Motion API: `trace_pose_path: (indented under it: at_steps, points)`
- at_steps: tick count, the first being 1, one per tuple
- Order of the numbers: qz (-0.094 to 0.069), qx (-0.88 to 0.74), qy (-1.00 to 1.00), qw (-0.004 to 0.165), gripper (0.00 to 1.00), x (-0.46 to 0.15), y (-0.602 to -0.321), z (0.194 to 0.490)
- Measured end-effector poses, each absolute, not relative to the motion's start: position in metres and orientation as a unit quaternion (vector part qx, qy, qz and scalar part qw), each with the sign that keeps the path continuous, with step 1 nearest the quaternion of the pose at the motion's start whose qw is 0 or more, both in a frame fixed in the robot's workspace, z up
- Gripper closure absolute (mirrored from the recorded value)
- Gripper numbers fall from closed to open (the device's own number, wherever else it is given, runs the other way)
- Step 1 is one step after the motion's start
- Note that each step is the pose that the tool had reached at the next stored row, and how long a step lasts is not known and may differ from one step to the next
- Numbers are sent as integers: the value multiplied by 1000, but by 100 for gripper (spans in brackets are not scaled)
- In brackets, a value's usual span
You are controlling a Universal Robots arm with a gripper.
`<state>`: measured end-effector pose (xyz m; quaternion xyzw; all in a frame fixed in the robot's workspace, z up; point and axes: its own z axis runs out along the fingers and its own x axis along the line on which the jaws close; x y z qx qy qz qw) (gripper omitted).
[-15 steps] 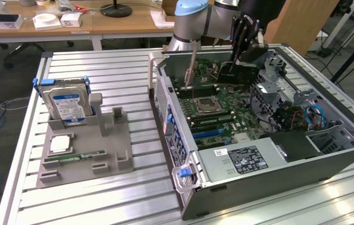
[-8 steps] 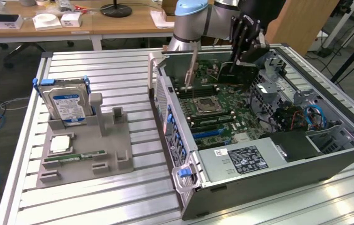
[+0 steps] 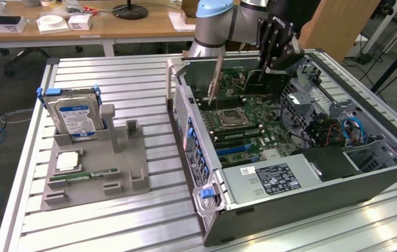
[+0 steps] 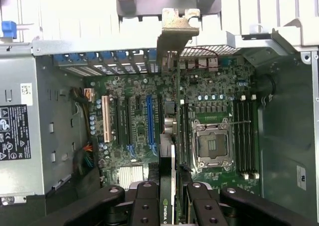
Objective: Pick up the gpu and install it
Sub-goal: 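Insert the gpu into the slot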
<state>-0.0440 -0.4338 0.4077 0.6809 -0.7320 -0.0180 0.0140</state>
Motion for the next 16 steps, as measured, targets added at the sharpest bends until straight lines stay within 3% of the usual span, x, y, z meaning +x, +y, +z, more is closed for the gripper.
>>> trace_pose_path:
  at_steps: [16]
  points:
    - [-17,702,-712,14,74,-44,-434,407]
